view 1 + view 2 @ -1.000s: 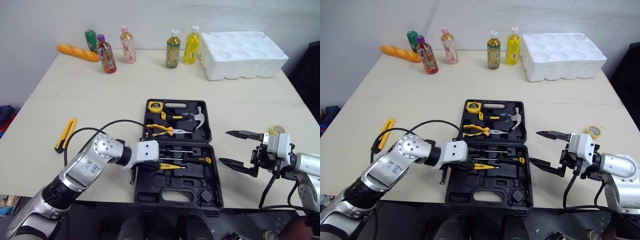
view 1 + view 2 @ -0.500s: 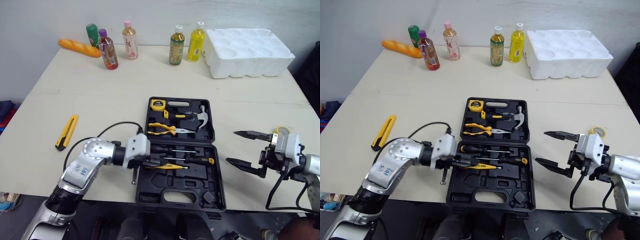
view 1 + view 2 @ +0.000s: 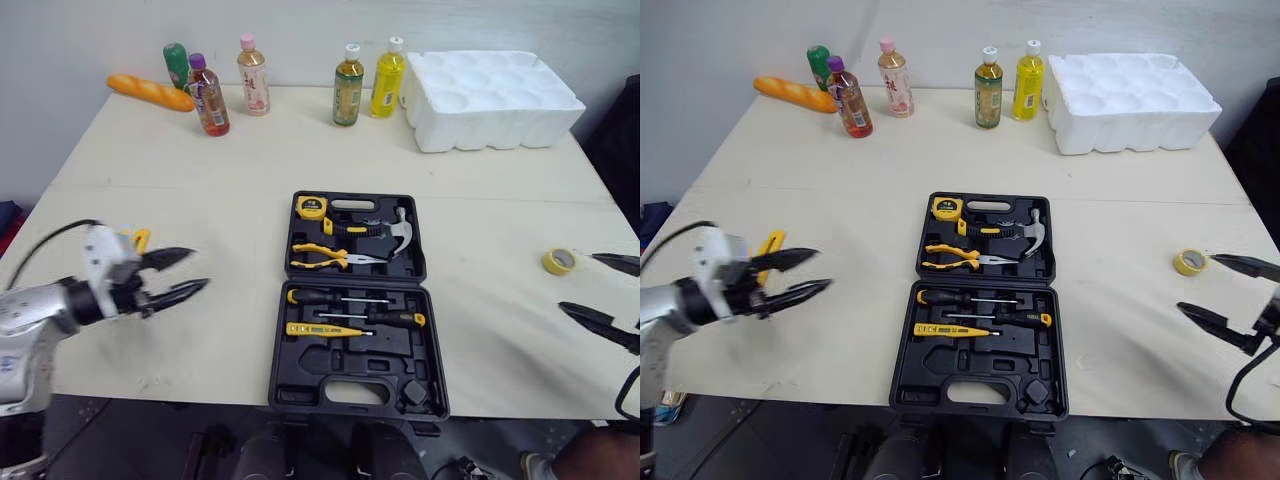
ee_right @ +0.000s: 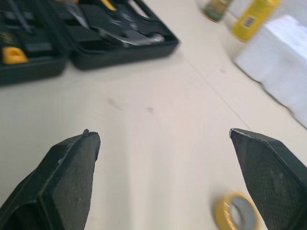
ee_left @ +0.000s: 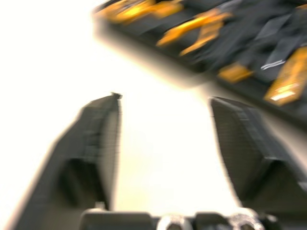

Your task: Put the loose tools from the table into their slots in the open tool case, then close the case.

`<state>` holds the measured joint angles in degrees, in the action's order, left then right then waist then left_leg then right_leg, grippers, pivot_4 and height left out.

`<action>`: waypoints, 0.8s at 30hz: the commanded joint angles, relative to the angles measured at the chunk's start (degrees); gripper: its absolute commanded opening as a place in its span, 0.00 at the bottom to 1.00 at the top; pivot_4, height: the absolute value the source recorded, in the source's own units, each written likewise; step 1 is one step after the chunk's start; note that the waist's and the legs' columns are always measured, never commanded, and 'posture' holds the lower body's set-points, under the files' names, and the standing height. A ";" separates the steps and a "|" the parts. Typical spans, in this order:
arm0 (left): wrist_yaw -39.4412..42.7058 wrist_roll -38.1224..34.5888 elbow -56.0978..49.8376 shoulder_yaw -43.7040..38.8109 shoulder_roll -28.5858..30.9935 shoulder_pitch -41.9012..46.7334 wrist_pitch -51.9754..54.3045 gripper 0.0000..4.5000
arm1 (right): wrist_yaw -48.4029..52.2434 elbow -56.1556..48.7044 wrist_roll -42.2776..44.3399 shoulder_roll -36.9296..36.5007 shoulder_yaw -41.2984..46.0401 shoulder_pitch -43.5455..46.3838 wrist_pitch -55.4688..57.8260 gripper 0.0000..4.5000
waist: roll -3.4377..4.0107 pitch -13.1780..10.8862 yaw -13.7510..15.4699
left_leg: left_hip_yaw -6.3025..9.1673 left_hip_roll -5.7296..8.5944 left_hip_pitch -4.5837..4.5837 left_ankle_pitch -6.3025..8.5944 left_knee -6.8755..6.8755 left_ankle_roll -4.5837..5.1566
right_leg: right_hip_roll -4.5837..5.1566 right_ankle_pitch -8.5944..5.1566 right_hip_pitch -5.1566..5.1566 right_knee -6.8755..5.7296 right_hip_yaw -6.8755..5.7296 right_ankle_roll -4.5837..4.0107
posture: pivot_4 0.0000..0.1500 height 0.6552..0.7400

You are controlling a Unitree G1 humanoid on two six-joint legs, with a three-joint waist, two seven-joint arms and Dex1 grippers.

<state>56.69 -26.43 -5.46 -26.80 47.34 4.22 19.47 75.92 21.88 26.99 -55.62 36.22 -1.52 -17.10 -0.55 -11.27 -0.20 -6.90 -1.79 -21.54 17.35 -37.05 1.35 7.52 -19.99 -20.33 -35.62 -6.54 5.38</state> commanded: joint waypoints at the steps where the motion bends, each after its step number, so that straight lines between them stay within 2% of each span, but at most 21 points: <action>1: -2.35 1.38 4.83 -10.01 1.13 -4.82 -4.45 0.98 | -4.03 7.03 -1.20 -1.14 4.80 -0.16 -4.23 1.00 | 0.02 -0.02 -0.04 | -0.02 0.00 -0.03 0.01 0.01 0.00 | 0.01 0.00 -0.04 0.01 0.03 0.00 | 1.00 1.00; 4: -4.09 2.07 7.81 -13.51 0.89 -7.04 -7.66 0.98 | -5.80 10.78 -2.01 -1.45 5.62 -0.54 -6.17 1.00 | 0.02 -0.04 -0.06 | -0.11 0.00 -0.04 0.07 0.06 -0.03 | 0.02 0.00 -0.10 0.06 0.07 0.00 | 1.00 1.00; 6: -7.01 3.60 13.07 -18.97 0.66 -10.72 -10.57 0.98 | -10.98 15.56 -2.76 -1.36 8.53 -1.96 -7.40 1.00 | 0.02 -0.05 -0.06 | -0.13 0.00 -0.05 0.07 0.06 -0.03 | 0.04 0.00 -0.13 0.03 0.12 0.00 | 1.00 1.00; 11: -13.07 4.60 21.08 -26.08 -0.64 -16.35 -14.74 0.98 | -18.98 23.51 -3.88 -2.07 12.40 -4.40 -11.40 1.00 | 0.04 -0.06 -0.18 | -0.23 0.00 -0.04 0.11 0.28 -0.09 | 0.04 -0.02 -0.26 0.11 0.19 -0.03 | 1.00 1.00; 18: -16.14 4.06 30.89 -28.76 0.03 -19.15 -16.39 0.98 | -26.06 27.95 -5.25 -2.07 13.66 -7.46 -15.87 1.00 | 0.05 -0.06 -0.58 | -0.28 -0.03 0.09 0.44 0.31 -0.12 | 0.09 -0.01 -0.28 0.00 0.30 -0.02 | 1.00 1.00; 24: -15.04 3.16 32.77 -27.59 0.60 -18.00 -18.62 0.98 | -26.28 25.61 -4.99 -0.02 10.93 -8.30 -17.07 1.00 | 0.03 -0.05 -1.10 | -0.29 -0.03 0.09 0.41 0.37 -0.17 | 0.09 -0.02 -0.28 0.00 0.29 -0.05 | 1.00 1.00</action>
<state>41.35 -22.27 27.18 -53.46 46.49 -13.85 2.26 49.79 49.08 21.51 -55.69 47.27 -9.40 -33.06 -0.52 -11.32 -1.30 -7.19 -1.82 -21.44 17.76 -36.68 1.17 7.61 -20.02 -20.61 -35.62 -6.26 5.34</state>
